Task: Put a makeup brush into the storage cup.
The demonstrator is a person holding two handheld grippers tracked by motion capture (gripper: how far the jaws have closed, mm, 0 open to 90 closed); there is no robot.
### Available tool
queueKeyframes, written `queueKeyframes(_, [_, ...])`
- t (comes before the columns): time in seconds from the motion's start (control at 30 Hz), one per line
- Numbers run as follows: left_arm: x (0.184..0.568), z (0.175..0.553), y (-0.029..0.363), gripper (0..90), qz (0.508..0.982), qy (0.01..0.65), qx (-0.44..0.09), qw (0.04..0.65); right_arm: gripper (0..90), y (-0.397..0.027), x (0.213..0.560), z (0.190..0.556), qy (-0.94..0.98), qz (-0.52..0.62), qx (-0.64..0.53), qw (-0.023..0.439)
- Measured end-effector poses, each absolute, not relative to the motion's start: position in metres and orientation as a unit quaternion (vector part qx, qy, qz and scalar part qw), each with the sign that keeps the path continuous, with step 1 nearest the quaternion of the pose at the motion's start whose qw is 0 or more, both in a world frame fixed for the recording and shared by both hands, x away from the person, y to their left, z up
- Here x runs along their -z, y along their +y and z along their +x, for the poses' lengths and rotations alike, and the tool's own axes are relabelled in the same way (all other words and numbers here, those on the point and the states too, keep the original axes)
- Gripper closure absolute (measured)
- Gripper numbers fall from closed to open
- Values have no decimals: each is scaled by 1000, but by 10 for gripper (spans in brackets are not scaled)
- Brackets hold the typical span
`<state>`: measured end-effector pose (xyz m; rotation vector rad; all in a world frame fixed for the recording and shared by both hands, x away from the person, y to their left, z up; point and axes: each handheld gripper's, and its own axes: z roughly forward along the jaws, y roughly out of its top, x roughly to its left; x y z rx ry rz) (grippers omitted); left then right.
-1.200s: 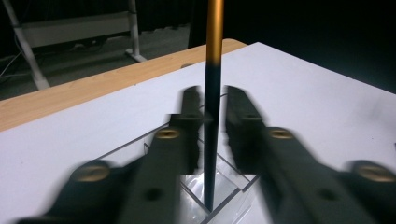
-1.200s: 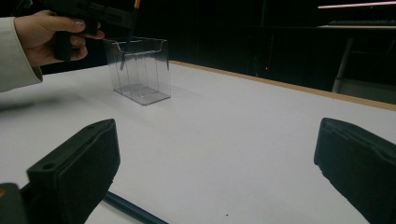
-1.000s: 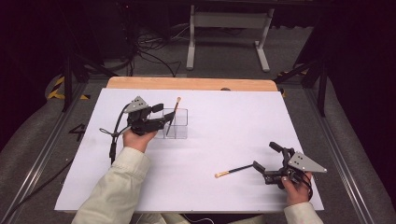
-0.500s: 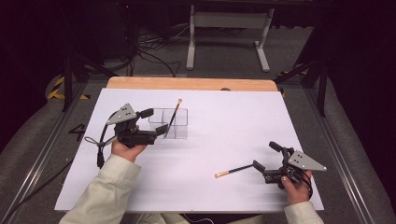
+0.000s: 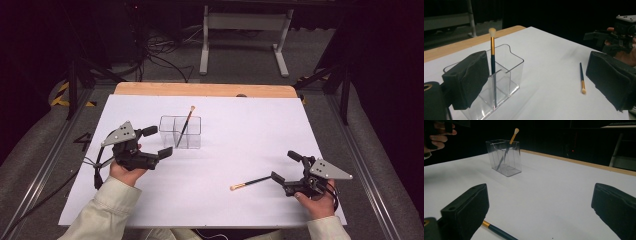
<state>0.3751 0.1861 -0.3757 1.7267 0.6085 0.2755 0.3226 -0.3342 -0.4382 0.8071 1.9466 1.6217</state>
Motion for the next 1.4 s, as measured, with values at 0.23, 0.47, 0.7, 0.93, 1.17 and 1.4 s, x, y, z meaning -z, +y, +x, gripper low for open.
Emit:
queueKeyframes(0.23, [382, 369, 196, 40, 742, 267, -118, 603, 50, -329, 424, 326, 728, 288, -574, 239])
queueKeyframes(0.47, [389, 360, 209, 39, 734, 277, -130, 606, 122, -321, 402, 336, 776, 265, -531, 214])
queueKeyframes(0.7, [399, 355, 221, 39, 729, 283, -135, 609, 193, -312, 380, 346, 819, 252, -474, 202])
queueKeyframes(0.93, [405, 355, 225, 18, 732, 291, -132, 601, 219, -305, 370, 353, 852, 245, -425, 183])
queueKeyframes(1.17, [406, 354, 228, 19, 730, 294, -135, 602, 229, -292, 360, 363, 888, 221, -368, 163])
queueKeyframes(1.4, [410, 356, 229, 16, 729, 305, -133, 598, 241, -281, 357, 370, 909, 200, -333, 150])
